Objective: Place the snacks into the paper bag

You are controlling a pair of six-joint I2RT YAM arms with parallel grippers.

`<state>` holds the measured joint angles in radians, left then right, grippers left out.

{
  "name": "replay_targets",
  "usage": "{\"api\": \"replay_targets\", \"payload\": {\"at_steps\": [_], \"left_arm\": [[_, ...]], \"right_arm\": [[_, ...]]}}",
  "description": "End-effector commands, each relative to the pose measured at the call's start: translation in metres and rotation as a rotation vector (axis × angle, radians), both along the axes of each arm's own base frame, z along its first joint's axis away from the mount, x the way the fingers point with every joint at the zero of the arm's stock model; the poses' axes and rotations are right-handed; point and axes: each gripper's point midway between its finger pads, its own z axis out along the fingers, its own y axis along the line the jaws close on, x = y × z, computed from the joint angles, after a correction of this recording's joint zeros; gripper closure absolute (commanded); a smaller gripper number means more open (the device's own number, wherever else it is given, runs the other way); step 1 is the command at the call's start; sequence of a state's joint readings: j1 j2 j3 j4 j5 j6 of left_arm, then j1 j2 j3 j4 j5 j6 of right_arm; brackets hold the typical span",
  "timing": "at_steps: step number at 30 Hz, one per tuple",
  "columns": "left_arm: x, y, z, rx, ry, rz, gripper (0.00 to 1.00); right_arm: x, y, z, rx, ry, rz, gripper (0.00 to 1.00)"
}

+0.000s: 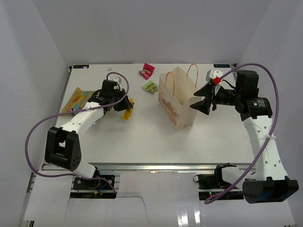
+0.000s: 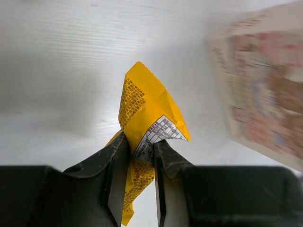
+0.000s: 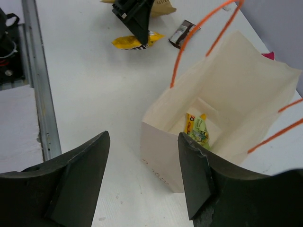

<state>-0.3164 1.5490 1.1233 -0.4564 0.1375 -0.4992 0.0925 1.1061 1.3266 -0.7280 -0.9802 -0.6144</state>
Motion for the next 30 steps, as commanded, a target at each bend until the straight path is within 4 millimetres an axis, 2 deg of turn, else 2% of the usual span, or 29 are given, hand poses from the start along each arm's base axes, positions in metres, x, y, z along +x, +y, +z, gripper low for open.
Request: {"api": "replay_targets", "payload": {"at_steps": [1,2,3,4,5,7,8,9,11,13,14,15,16,17,18,20,21,23,30], "left_arm": [[-0.017,-0.047,0.064,-0.353,-0.076,-0.082,0.65],[-0.03,-0.055,0.063,-0.414,-0.047,-0.113,0.65],[-0.03,-0.062,0.085,-0.503,-0.086,-0.11,0.65],[-0.036,-0.067,0.09,-0.55,-0.081,-0.119,0.66],[-0.044,-0.072,0.089,-0.594,-0.061,-0.135,0.66],[-0.05,-0.083,0.11,-0.687,-0.087,-0.147,0.66],[-0.054,-0.087,0.111,-0.709,-0.082,-0.15,0.66],[-0.057,-0.093,0.123,-0.753,-0.095,-0.157,0.66],[-0.062,-0.097,0.132,-0.789,-0.099,-0.158,0.66],[-0.065,-0.101,0.145,-0.809,-0.121,-0.159,0.66],[-0.067,-0.103,0.151,-0.817,-0.13,-0.163,0.66],[-0.066,-0.102,0.157,-0.824,-0.143,-0.156,0.66],[-0.069,-0.101,0.166,-0.84,-0.156,-0.155,0.65],[-0.069,-0.1,0.172,-0.849,-0.165,-0.15,0.65],[-0.069,-0.098,0.176,-0.855,-0.177,-0.139,0.65],[-0.074,-0.096,0.189,-0.878,-0.196,-0.133,0.65],[-0.074,-0.095,0.191,-0.884,-0.2,-0.125,0.65],[-0.078,-0.092,0.197,-0.895,-0.214,-0.12,0.65],[-0.088,-0.087,0.195,-0.912,-0.206,-0.102,0.65]], "right_arm": [[-0.029,0.015,0.024,0.067,-0.022,0.15,0.35],[-0.031,0.021,0.026,0.075,-0.016,0.165,0.35],[-0.031,0.024,0.024,0.082,0.045,0.136,0.36],[-0.032,0.029,0.019,0.08,0.081,0.127,0.36],[-0.042,0.044,0.016,0.072,0.104,0.164,0.36],[-0.057,0.067,0.01,0.044,0.149,0.177,0.37],[-0.058,0.073,0.01,0.044,0.166,0.161,0.37],[-0.054,0.079,0.012,0.052,0.158,0.142,0.38],[-0.061,0.096,0.012,0.071,0.239,0.139,0.39],[-0.053,0.11,0.007,0.07,0.293,0.092,0.39],[-0.058,0.12,0.007,0.065,0.303,0.104,0.39],[-0.05,0.127,0.0,0.052,0.322,0.058,0.39],[-0.055,0.137,0.002,0.071,0.36,0.053,0.39],[-0.053,0.143,-0.002,0.072,0.382,0.027,0.17],[-0.04,0.147,-0.01,0.066,0.399,-0.047,0.13],[-0.039,0.158,-0.013,0.083,0.439,-0.077,0.1],[-0.034,0.163,-0.019,0.078,0.459,-0.094,0.09],[-0.03,0.171,-0.019,0.103,0.482,-0.111,0.09],[-0.004,0.198,-0.024,0.164,0.521,-0.207,0.11]]}}
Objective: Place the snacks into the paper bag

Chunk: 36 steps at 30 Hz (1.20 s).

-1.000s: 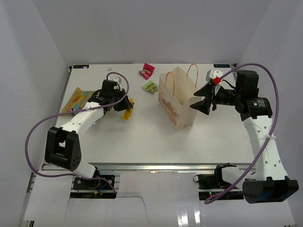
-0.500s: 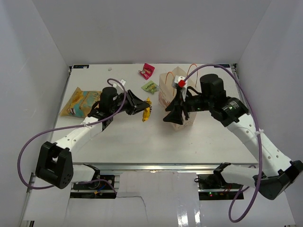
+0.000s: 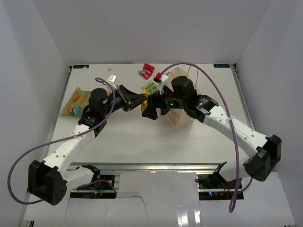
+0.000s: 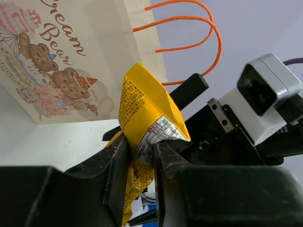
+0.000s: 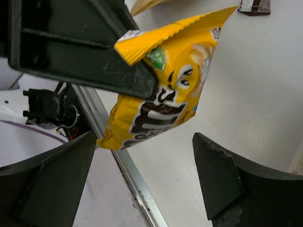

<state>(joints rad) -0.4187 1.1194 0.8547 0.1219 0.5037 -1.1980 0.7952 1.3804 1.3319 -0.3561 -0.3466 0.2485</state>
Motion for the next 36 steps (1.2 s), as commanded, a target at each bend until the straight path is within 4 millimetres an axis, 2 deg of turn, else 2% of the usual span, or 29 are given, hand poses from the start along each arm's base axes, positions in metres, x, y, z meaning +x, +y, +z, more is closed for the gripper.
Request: {"api": "replay_targets", "payload": {"at_steps": [1,4,7,8,10,11,15,16,17,20,22,24,25,26,28,29,30,31,35,36], "left_arm": [[-0.007,0.004,0.01,-0.033,-0.021,0.016,0.65],[-0.01,0.006,0.012,-0.041,-0.026,0.021,0.65],[-0.012,0.007,0.013,-0.046,-0.025,0.024,0.64],[-0.012,0.007,0.012,-0.045,-0.022,0.024,0.63],[-0.013,0.008,0.01,-0.047,-0.017,0.026,0.62],[-0.013,0.008,0.01,-0.047,-0.017,0.026,0.62],[-0.013,0.009,0.01,-0.048,-0.016,0.029,0.57],[-0.013,0.009,0.011,-0.048,-0.02,0.032,0.53],[-0.012,0.01,0.011,-0.046,-0.021,0.04,0.39],[-0.003,0.017,0.015,-0.015,-0.034,0.08,0.13],[0.009,0.03,0.025,0.009,-0.047,0.13,0.09],[0.018,0.042,0.03,0.06,-0.07,0.165,0.09],[0.022,0.049,0.041,0.087,-0.076,0.19,0.08],[0.032,0.062,0.044,0.12,-0.084,0.252,0.08],[0.039,0.077,0.031,0.252,-0.064,0.306,0.07],[0.046,0.087,0.04,0.287,-0.087,0.363,0.07],[0.049,0.093,0.034,0.34,-0.098,0.376,0.07],[0.049,0.097,0.026,0.374,-0.078,0.387,0.07],[0.049,0.107,-0.005,0.435,-0.034,0.406,0.07],[0.048,0.108,-0.022,0.45,-0.005,0.399,0.07]], "right_arm": [[0.02,0.017,0.029,0.104,-0.025,-0.092,0.12],[0.027,0.024,0.026,0.114,-0.018,-0.116,0.14],[0.029,0.027,0.024,0.12,-0.018,-0.114,0.23],[0.029,0.028,0.024,0.12,-0.018,-0.114,0.33],[0.028,0.029,0.026,0.131,-0.026,-0.1,0.44],[0.026,0.03,0.027,0.137,-0.03,-0.088,0.55],[0.023,0.028,0.033,0.147,-0.077,-0.056,0.71],[0.022,0.027,0.035,0.148,-0.088,-0.05,0.73],[0.021,0.026,0.037,0.142,-0.117,-0.037,0.74],[0.015,0.018,0.048,0.146,-0.186,-0.006,0.77],[0.012,0.015,0.05,0.14,-0.223,0.013,0.8],[0.007,0.007,0.062,0.136,-0.307,0.042,0.8],[0.006,0.004,0.068,0.137,-0.342,0.051,0.82],[0.002,-0.001,0.079,0.149,-0.392,0.063,0.82],[0.003,-0.01,0.1,0.15,-0.499,0.068,0.82],[0.005,-0.018,0.113,0.155,-0.542,0.04,0.82],[0.009,-0.025,0.122,0.147,-0.569,0.017,0.82],[0.013,-0.031,0.138,0.152,-0.624,0.001,0.82],[0.029,-0.063,0.173,0.134,-0.745,-0.117,0.82],[0.037,-0.072,0.178,0.123,-0.763,-0.153,0.82]]}}
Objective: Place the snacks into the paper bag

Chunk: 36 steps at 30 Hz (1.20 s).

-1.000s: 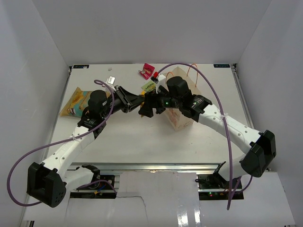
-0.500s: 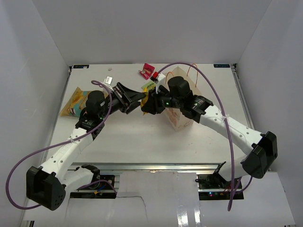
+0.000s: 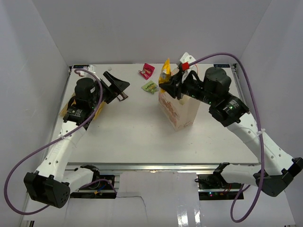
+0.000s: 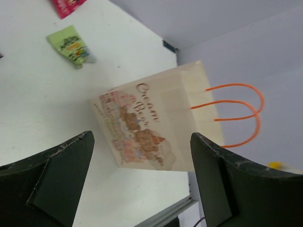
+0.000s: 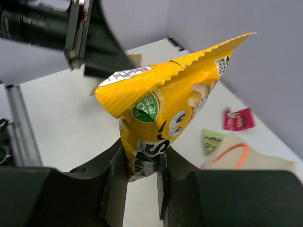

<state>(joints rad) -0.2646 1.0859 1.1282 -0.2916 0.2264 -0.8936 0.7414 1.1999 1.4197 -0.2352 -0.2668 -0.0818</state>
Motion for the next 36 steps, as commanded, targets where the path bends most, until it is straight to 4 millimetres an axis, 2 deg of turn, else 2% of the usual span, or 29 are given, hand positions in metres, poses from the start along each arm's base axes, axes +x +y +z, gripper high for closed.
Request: {"api": "replay_targets", "payload": {"at_steps": [1,2,3,5,7,8,11,12,14,15,16,19,21,22,23,24,25,26,27,28,31,32,33,34,35,36], "left_arm": [[-0.005,0.016,-0.064,0.125,0.137,0.043,0.07],[-0.005,0.017,-0.07,0.126,0.146,0.046,0.07],[-0.006,0.018,-0.084,0.135,0.174,0.046,0.07],[-0.006,0.019,-0.094,0.14,0.189,0.05,0.07],[-0.005,0.021,-0.105,0.153,0.204,0.05,0.07],[-0.003,0.021,-0.111,0.159,0.214,0.047,0.07],[0.002,0.021,-0.122,0.179,0.227,0.036,0.07],[0.007,0.021,-0.129,0.192,0.24,0.038,0.07],[0.013,0.023,-0.137,0.218,0.255,0.037,0.07],[0.018,0.023,-0.147,0.234,0.281,0.036,0.07],[0.024,0.026,-0.149,0.248,0.286,0.051,0.07],[0.036,0.03,-0.17,0.291,0.341,0.063,0.08],[0.046,0.03,-0.171,0.303,0.344,0.07,0.08],[0.05,0.031,-0.182,0.316,0.37,0.07,0.08],[0.056,0.031,-0.179,0.319,0.365,0.076,0.08],[0.06,0.031,-0.182,0.33,0.369,0.076,0.08],[0.064,0.032,-0.192,0.344,0.396,0.078,0.08],[0.071,0.033,-0.189,0.35,0.389,0.09,0.08],[0.075,0.038,-0.194,0.375,0.403,0.109,0.08],[0.08,0.04,-0.206,0.396,0.433,0.118,0.08],[0.097,0.053,-0.214,0.462,0.47,0.184,0.08],[0.103,0.055,-0.232,0.488,0.514,0.19,0.08],[0.113,0.055,-0.227,0.499,0.512,0.203,0.08],[0.118,0.055,-0.231,0.514,0.52,0.199,0.08],[0.124,0.056,-0.248,0.534,0.555,0.198,0.09],[0.126,0.058,-0.255,0.551,0.581,0.203,0.09]], "right_arm": [[0.019,-0.034,0.049,0.028,-0.183,-0.131,0.81],[0.024,-0.042,0.054,0.031,-0.197,-0.166,0.81],[0.033,-0.055,0.056,0.031,-0.2,-0.21,0.81],[0.043,-0.07,0.057,0.025,-0.21,-0.265,0.8],[0.054,-0.085,0.049,0.002,-0.203,-0.32,0.8],[0.061,-0.092,0.043,-0.015,-0.2,-0.348,0.8],[0.069,-0.097,0.018,-0.06,-0.166,-0.365,0.79],[0.074,-0.099,0.005,-0.082,-0.147,-0.372,0.79],[0.081,-0.101,-0.012,-0.113,-0.121,-0.388,0.79],[0.086,-0.104,-0.019,-0.128,-0.112,-0.4,0.79],[0.091,-0.104,-0.032,-0.15,-0.09,-0.405,0.78],[0.105,-0.114,-0.054,-0.188,-0.045,-0.454,0.76],[0.11,-0.118,-0.061,-0.2,-0.031,-0.47,0.73],[0.111,-0.118,-0.065,-0.211,-0.027,-0.467,0.68],[0.11,-0.118,-0.067,-0.217,-0.024,-0.46,0.63],[0.109,-0.117,-0.069,-0.222,-0.021,-0.451,0.53],[0.107,-0.116,-0.069,-0.227,-0.025,-0.436,0.48],[0.105,-0.116,-0.068,-0.227,-0.031,-0.429,0.44],[0.104,-0.116,-0.067,-0.227,-0.033,-0.423,0.39],[0.101,-0.115,-0.067,-0.231,-0.032,-0.41,0.36],[0.092,-0.114,-0.063,-0.233,-0.03,-0.381,0.31],[0.088,-0.113,-0.06,-0.238,-0.04,-0.361,0.31],[0.084,-0.111,-0.059,-0.243,-0.045,-0.333,0.3],[0.073,-0.108,-0.058,-0.246,-0.048,-0.275,0.3],[0.068,-0.107,-0.057,-0.252,-0.055,-0.246,0.25],[0.062,-0.106,-0.056,-0.273,-0.086,-0.208,0.24]]}}
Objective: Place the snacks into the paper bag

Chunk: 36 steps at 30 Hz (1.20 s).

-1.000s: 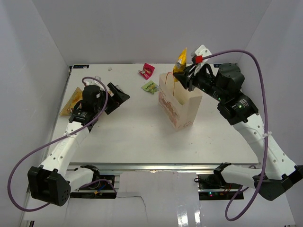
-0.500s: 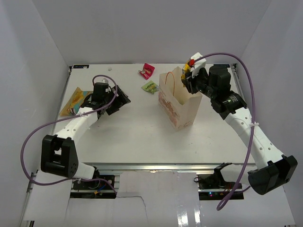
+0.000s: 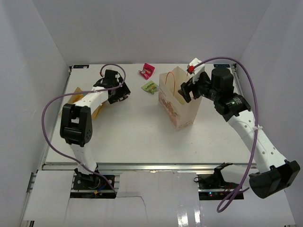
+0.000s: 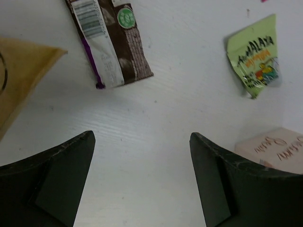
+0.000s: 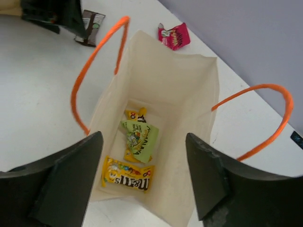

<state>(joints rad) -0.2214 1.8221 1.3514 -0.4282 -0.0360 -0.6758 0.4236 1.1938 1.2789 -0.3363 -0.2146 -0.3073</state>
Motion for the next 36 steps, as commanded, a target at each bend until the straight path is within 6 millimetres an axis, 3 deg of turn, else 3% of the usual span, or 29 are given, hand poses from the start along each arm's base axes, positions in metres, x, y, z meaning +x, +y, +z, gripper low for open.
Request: {"api": "replay_targets", "payload": {"at_steps": [1,2,3,4,5,6,7,8,14,17,21,23,25,26,28,29,31,32,33,34,35,36], "left_arm": [[0.021,0.018,-0.003,0.108,0.029,0.055,0.09],[0.027,0.021,-0.006,0.125,0.038,0.065,0.09],[0.027,0.024,-0.026,0.151,0.092,0.073,0.09],[0.041,0.027,-0.018,0.171,0.07,0.097,0.09],[0.045,0.028,-0.021,0.186,0.079,0.1,0.09],[0.043,0.03,-0.04,0.209,0.13,0.11,0.09],[0.054,0.032,-0.033,0.214,0.113,0.125,0.09],[0.053,0.032,-0.048,0.229,0.151,0.119,0.09],[0.067,0.029,-0.059,0.239,0.163,0.103,0.12],[0.061,0.03,-0.07,0.246,0.194,0.094,0.2],[0.05,0.028,-0.073,0.234,0.215,0.079,0.41],[0.045,0.027,-0.067,0.227,0.201,0.059,0.53],[0.041,0.023,-0.058,0.212,0.182,0.028,0.57],[0.044,0.019,-0.038,0.195,0.129,0.015,0.6],[0.03,0.011,-0.032,0.161,0.114,-0.042,0.63],[0.033,0.005,-0.001,0.125,0.023,-0.064,0.65],[0.018,-0.011,0.01,0.049,-0.027,-0.153,0.66],[0.01,-0.022,0.043,-0.002,-0.108,-0.2,0.66],[-0.012,-0.037,0.039,-0.081,-0.097,-0.289,0.66],[-0.015,-0.046,0.054,-0.123,-0.163,-0.334,0.67],[-0.029,-0.055,0.085,-0.165,-0.246,-0.388,0.67],[-0.041,-0.063,0.095,-0.203,-0.278,-0.437,0.67]], "right_arm": [[-0.034,0.006,0.031,-0.007,-0.087,0.174,0.16],[-0.038,0.006,0.031,-0.009,-0.087,0.186,0.11],[-0.041,0.005,0.032,-0.009,-0.089,0.194,0.07],[-0.045,0.004,0.033,-0.009,-0.095,0.201,0.01],[-0.046,0.002,0.031,-0.01,-0.09,0.195,0.03],[-0.047,-0.001,0.031,-0.009,-0.089,0.19,0.05],[-0.049,-0.003,0.03,-0.006,-0.088,0.189,0.05],[-0.049,-0.007,0.029,-0.003,-0.083,0.181,0.06],[-0.051,-0.016,0.022,0.012,-0.06,0.163,0.06],[-0.051,-0.019,0.022,0.02,-0.054,0.154,0.06],[-0.053,-0.02,0.021,0.037,-0.042,0.158,0.06],[-0.054,-0.02,0.022,0.042,-0.042,0.158,0.06],[-0.055,-0.019,0.023,0.048,-0.041,0.171,0.05],[-0.057,-0.019,0.025,0.05,-0.046,0.177,0.06],[-0.062,-0.015,0.026,0.058,-0.044,0.211,0.05],[-0.065,-0.013,0.028,0.055,-0.05,0.235,0.05],[-0.079,-0.003,0.028,0.076,-0.035,0.329,0.05],[-0.091,0.005,0.027,0.096,-0.013,0.399,0.05],[-0.096,0.008,0.026,0.107,0.002,0.432,0.04],[-0.1,0.011,0.025,0.123,0.023,0.455,0.03],[-0.104,0.016,0.023,0.146,0.054,0.484,0.02],[-0.107,0.019,0.023,0.178,0.102,0.49,0.01]]}}
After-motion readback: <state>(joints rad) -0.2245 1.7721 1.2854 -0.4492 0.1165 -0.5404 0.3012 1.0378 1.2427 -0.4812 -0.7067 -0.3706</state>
